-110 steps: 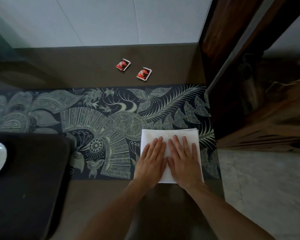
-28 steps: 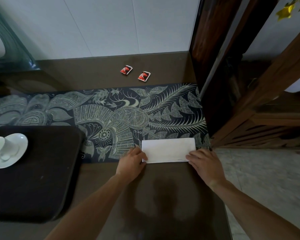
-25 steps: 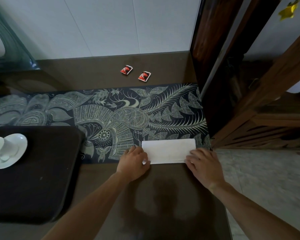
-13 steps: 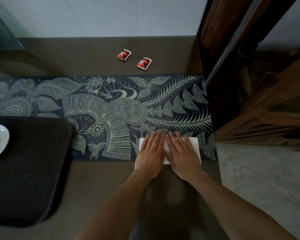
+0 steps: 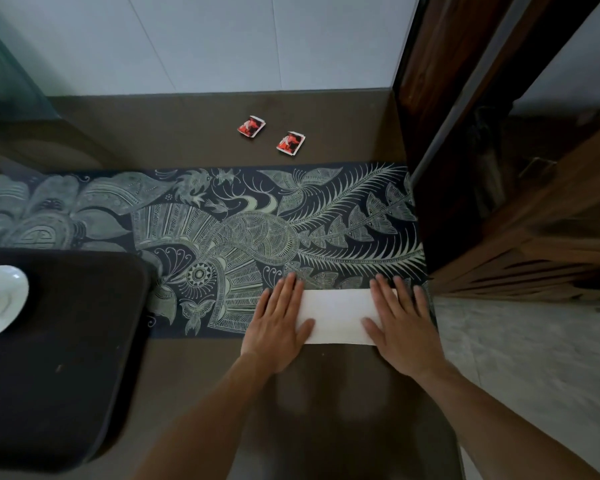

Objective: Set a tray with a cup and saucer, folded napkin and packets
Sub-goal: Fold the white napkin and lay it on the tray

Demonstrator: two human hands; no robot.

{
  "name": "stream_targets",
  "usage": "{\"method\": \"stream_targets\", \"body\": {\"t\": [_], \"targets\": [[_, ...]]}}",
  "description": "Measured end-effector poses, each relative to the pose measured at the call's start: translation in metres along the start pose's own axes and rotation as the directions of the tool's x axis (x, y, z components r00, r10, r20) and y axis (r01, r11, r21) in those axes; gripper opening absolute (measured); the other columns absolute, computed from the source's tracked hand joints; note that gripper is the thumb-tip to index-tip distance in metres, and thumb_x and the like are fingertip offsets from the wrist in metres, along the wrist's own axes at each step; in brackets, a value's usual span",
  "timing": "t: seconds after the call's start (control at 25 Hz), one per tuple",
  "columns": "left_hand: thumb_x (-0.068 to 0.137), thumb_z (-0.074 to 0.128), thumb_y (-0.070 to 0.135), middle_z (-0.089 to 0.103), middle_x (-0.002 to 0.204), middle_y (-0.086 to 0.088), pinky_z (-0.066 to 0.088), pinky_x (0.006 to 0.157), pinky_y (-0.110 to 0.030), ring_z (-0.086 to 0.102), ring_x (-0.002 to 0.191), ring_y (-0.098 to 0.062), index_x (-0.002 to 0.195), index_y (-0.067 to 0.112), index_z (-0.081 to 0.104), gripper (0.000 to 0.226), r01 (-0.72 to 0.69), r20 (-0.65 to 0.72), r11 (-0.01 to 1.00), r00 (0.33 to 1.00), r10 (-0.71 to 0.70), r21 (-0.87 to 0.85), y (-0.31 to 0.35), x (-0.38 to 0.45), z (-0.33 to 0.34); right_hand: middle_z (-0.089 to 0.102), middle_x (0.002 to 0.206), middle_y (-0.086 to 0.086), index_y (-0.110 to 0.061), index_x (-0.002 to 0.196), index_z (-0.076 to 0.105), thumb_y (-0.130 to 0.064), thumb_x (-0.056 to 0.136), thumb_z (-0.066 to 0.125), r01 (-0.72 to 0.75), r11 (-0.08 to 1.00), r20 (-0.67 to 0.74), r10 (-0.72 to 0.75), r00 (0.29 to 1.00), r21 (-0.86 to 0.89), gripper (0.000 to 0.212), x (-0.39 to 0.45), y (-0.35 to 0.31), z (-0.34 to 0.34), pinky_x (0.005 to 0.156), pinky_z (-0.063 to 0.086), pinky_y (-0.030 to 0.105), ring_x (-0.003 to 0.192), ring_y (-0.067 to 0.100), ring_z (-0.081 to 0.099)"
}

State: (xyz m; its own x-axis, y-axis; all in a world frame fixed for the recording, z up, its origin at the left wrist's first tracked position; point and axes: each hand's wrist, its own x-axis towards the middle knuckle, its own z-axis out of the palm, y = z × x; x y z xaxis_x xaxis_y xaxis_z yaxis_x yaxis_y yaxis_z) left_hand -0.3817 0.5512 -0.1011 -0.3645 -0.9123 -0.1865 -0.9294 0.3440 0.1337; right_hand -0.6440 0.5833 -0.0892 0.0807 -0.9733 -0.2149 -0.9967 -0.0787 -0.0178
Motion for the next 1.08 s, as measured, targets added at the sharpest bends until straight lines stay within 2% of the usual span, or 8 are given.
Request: {"method": "stream_targets", "body": {"t": [0.24,0.32,0.4,0.52,0.64,0.8,0.92,1.08], "targets": [[0.092,0.015,0.068,-0.013,0.162,0.005,-0.005,0.120,-0.037,-0.012,0.148,-0.014,0.154,0.025,-0.007,0.078,-0.001,0.055,0.997,0.998,0.006,-0.083,-0.004,0.005,-0.006,-0.010,0.161,-0.008,-0.025,0.154,-0.004,-0.063,0.095,0.011,0.007,0.997,0.050,-0.011,0.999,0.078,0.071,0.005,0.001,-0.002,0.120,-0.003,0.050,0.150,0.021,-0.010],[0.087,0.039,0.069,0.010,0.162,0.006,0.010,0.119,-0.038,0.011,0.147,-0.018,0.152,0.026,0.017,0.082,0.021,0.046,0.987,0.999,-0.014,-0.160,-0.006,0.011,-0.020,0.019,0.161,-0.005,-0.026,0.153,0.022,-0.055,0.096,0.035,0.061,0.994,0.000,-0.061,0.998,0.092,0.066,0.009,0.010,-0.016,0.118,0.013,0.051,0.148,0.025,0.019],[0.078,0.060,0.064,0.031,0.150,0.005,0.025,0.113,-0.041,0.031,0.137,-0.020,0.142,0.028,0.038,0.076,0.062,0.066,0.982,0.997,-0.051,-0.179,-0.006,0.020,-0.035,0.051,0.137,-0.004,-0.029,0.138,0.047,-0.047,0.089,0.055,0.091,0.993,-0.046,-0.088,0.995,0.076,0.052,0.013,0.019,-0.032,0.109,0.029,0.046,0.126,0.024,0.047],[0.080,0.072,0.040,0.048,0.133,0.001,0.032,0.108,-0.043,0.044,0.124,-0.022,0.126,0.026,0.049,0.053,0.141,0.133,0.978,0.984,-0.121,-0.154,-0.001,0.035,-0.053,0.055,0.119,-0.006,-0.032,0.126,0.051,-0.047,0.088,0.056,-0.019,0.999,0.014,0.018,1.000,0.050,0.041,0.021,0.026,-0.047,0.100,0.033,0.037,0.115,0.019,0.046],[0.084,0.058,0.011,0.062,0.117,-0.002,0.035,0.099,-0.040,0.055,0.108,-0.023,0.117,0.025,0.049,0.037,0.235,0.170,0.959,0.963,-0.208,-0.160,0.006,0.035,-0.064,0.057,0.114,-0.008,-0.030,0.116,0.055,-0.042,0.090,0.056,-0.042,0.994,0.019,0.040,0.999,0.102,0.029,0.019,0.024,-0.059,0.094,0.038,0.034,0.109,0.015,0.049],[0.085,0.055,0.012,0.065,0.102,0.000,0.043,0.092,-0.040,0.060,0.097,-0.022,0.112,0.027,0.057,0.031,0.327,0.233,0.896,0.936,-0.263,-0.301,0.001,0.021,-0.077,0.067,0.096,-0.009,-0.026,0.105,0.060,-0.030,0.090,0.062,-0.107,0.912,0.017,0.109,0.994,0.395,0.016,0.006,0.022,-0.073,0.078,0.048,0.032,0.086,0.011,0.060],[0.084,0.063,0.011,0.066,0.097,-0.007,0.049,0.079,-0.033,0.062,0.089,-0.023,0.101,0.017,0.064,0.018,0.345,0.260,0.768,0.936,-0.238,-0.540,-0.012,0.008,-0.091,0.059,0.077,-0.014,-0.026,0.102,0.061,-0.029,0.089,0.064,-0.124,0.840,0.066,0.105,0.992,0.528,0.014,-0.004,0.022,-0.082,0.060,0.039,0.026,0.073,0.007,0.056],[0.080,0.070,0.000,0.061,0.078,-0.003,0.047,0.072,-0.028,0.057,0.075,-0.017,0.080,0.017,0.063,0.018,0.304,0.210,0.480,0.948,-0.240,-0.823,-0.030,-0.017,-0.117,0.060,0.081,-0.015,-0.031,0.095,0.059,-0.029,0.088,0.067,-0.069,0.734,0.009,0.085,0.996,0.675,0.011,-0.011,0.014,-0.099,0.060,0.040,0.024,0.075,0.005,0.058]]}}
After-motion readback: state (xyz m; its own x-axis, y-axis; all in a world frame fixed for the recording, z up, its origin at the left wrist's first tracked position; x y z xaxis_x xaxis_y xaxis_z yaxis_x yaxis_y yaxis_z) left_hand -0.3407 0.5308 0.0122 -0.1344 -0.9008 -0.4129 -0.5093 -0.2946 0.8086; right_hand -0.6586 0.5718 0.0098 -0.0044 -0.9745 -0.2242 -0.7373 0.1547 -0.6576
